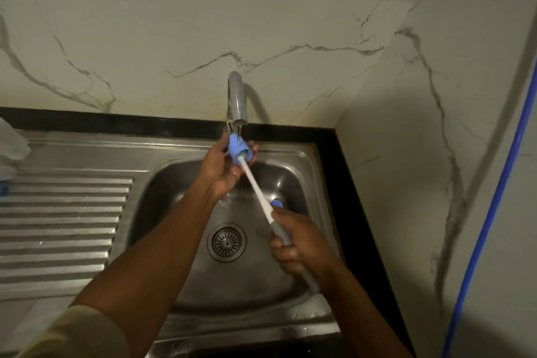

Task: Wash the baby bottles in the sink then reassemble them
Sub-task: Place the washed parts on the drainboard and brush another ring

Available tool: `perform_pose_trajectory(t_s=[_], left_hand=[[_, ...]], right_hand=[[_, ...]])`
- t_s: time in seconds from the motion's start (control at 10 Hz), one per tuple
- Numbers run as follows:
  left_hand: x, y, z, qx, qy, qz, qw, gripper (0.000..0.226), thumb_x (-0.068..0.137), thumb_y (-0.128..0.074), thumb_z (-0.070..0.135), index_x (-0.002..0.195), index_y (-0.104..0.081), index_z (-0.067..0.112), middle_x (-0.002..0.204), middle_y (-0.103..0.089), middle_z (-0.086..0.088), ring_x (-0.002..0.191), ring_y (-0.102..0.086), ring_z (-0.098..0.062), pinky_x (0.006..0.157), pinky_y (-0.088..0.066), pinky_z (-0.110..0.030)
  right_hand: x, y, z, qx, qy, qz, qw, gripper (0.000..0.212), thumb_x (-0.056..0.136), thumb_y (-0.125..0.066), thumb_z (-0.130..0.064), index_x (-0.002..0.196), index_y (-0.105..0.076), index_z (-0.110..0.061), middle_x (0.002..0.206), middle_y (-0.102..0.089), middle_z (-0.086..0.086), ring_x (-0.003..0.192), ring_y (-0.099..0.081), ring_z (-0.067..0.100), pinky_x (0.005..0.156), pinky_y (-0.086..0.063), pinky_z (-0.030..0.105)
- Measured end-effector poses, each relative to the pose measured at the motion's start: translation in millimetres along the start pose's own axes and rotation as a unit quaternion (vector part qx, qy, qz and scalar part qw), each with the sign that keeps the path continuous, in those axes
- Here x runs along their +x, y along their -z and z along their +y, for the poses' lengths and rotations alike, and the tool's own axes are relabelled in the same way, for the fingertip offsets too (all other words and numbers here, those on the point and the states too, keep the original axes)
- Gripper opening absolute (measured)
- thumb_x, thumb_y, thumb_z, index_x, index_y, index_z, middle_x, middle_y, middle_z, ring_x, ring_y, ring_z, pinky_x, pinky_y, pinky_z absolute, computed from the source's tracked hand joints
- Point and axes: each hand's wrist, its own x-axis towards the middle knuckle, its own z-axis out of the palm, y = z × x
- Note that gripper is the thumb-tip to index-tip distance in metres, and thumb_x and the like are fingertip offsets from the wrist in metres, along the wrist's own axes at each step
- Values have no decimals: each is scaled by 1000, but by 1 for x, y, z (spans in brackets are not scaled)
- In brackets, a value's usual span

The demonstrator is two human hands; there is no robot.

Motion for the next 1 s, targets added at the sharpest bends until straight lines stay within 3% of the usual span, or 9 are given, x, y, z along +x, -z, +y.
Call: perform_pose_trajectory(t_s=[0.1, 0.3, 0.4, 0.5, 0.6, 0.7, 0.8, 0.9, 1.0], left_hand=[[0, 5, 4, 3, 1, -13, 1000, 46, 89, -67, 28, 126, -55, 4, 122, -64, -24, 110, -68, -35, 95, -56, -46], [6, -19, -4, 107, -68, 81, 989, 28, 97, -60, 35, 104, -61, 8, 84, -61, -9, 75, -62, -19, 86, -54, -36], [8, -11, -2, 34, -26, 50, 998, 34, 96, -60, 31, 115, -60, 3, 102, -61, -15, 89, -66, -25, 94, -52, -42], [5, -5, 2, -21, -4, 20, 1000, 42, 91, -67, 24, 127, -56, 5, 126, -60, -22, 111, -67, -37, 102, -50, -54], [3, -13, -1, -9, -21, 14, 1000, 24, 95, -63, 21, 112, -59, 6, 123, -62, -23, 105, -69, -35, 94, -56, -49], [8, -20, -8, 30, -37, 55, 997, 27, 95, -63, 31, 110, -61, 9, 102, -63, -14, 90, -67, -25, 99, -54, -42], [5, -12, -7, 25, -16, 34, 999, 41, 95, -60, 32, 126, -59, 6, 97, -66, -13, 90, -69, -25, 96, -54, -45], [-1, -1, -1, -28, 14, -7, 999, 48, 89, -66, 29, 129, -55, 6, 123, -65, -18, 112, -67, -35, 98, -53, -53], [-3, -7, -1, -16, -7, 1, 1000, 28, 91, -66, 16, 115, -59, 5, 123, -65, -20, 102, -72, -33, 87, -60, -45]], right_hand=[[-6, 0, -6, 155, -83, -82, 981, 30, 102, -46, -31, 125, -59, -16, 62, -45, 1, 36, -31, 2, 28, -25, 14], [22, 13, 19, -601, 211, 178, 750, 36, 102, -36, -39, 137, -42, -37, 79, -67, 4, 63, -64, 20, 62, -56, 36], [12, 10, 4, -201, 100, 79, 971, 22, 102, -45, -32, 117, -61, -29, 63, -50, 3, 42, -46, 14, 37, -42, 25], [-4, 4, -13, 71, -69, -77, 992, 27, 102, -46, -33, 119, -63, -20, 62, -44, 0, 37, -31, 2, 30, -24, 13], [3, 2, -1, -288, 94, 47, 952, 29, 103, -44, -34, 124, -56, -18, 65, -51, 1, 43, -46, 10, 37, -40, 24], [21, 13, 12, -586, 209, 176, 763, 35, 102, -40, -37, 138, -43, -37, 82, -65, 3, 65, -66, 21, 61, -59, 37], [14, 10, 6, -280, 155, 99, 942, 18, 100, -46, -31, 109, -61, -36, 66, -54, 4, 45, -49, 17, 43, -48, 31], [-6, 4, -8, 17, -39, -70, 997, 23, 102, -46, -34, 110, -64, -23, 61, -45, 0, 38, -31, 5, 32, -25, 14], [1, 9, 6, -221, 94, 13, 971, 27, 101, -45, -37, 121, -62, -27, 61, -51, -6, 42, -42, 6, 41, -36, 20]])
